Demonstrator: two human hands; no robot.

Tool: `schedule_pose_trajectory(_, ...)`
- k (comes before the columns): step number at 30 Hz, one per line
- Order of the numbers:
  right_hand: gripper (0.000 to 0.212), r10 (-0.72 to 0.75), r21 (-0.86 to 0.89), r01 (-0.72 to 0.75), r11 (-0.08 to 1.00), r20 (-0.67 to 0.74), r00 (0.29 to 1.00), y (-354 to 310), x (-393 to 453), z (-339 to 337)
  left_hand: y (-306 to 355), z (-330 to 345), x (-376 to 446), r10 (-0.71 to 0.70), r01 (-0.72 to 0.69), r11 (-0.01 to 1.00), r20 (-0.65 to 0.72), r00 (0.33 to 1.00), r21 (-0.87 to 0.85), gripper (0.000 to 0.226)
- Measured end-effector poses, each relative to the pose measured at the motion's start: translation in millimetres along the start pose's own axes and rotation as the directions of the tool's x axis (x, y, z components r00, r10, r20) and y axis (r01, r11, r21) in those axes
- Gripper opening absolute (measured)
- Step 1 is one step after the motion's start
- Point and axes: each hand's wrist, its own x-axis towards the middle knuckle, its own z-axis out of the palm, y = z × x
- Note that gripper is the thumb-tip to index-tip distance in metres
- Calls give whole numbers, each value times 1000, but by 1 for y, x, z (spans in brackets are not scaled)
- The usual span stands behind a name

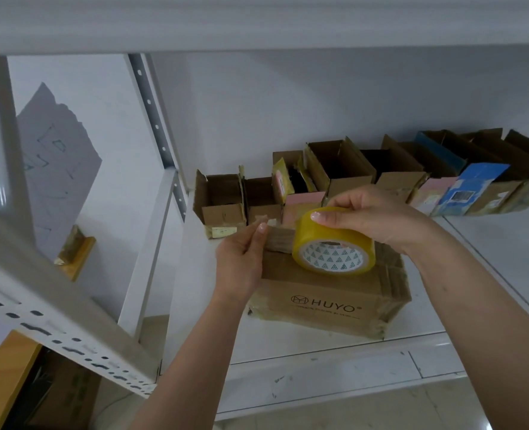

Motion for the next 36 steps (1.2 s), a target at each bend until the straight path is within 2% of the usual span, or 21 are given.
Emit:
schedule_pose_trajectory(6, 45, 25, -8, -25, 1000, 33, 999, 6, -4, -11, -8, -1, 2, 45, -45, 998, 9, 999, 34, 29)
schedule_pose_trajectory(11, 21, -10, -95, 3, 995, -67, 998, -1, 7, 10, -14, -6, 4, -73, 58, 983, -78, 994, -173, 30)
schedule_pose_trajectory(13, 22, -29, -108, 18, 994, -103, 994, -3, 11, 18, -19, -7, 2, -124, 96, 946, -73, 990, -309, 29)
schedule_pose_trajectory(15, 39, -26, -113, 11, 994, -129, 991, -5, 12, 22, -25, -6, -2, -186, 135, 887, -73, 980, -441, 31)
schedule_pose_trajectory(18, 75, -24, -88, 12, 996, -132, 991, -2, 14, 27, -32, -3, -6, -297, 203, 811, -86, 951, -549, 31)
schedule_pose_trajectory(20, 80, -34, -76, 22, 997, -155, 987, 0, 14, 31, -34, -2, -8, -362, 252, 764, -72, 929, -594, 29)
schedule_pose_trajectory(25, 80, -42, -32, 36, 999, -224, 974, 0, 14, 36, -37, 1, -12, -454, 328, 751, -87, 887, -573, 27)
schedule_pose_trajectory(30, 69, -23, 12, 27, 1000, -246, 969, 1, 12, 36, -35, 5, -18, -497, 353, 733, -103, 862, -582, 30)
schedule_pose_trajectory(36, 76, -30, -9, 29, 1000, -271, 962, 2, 16, 41, -40, -2, -13, -534, 492, 750, 35, 845, -442, 30)
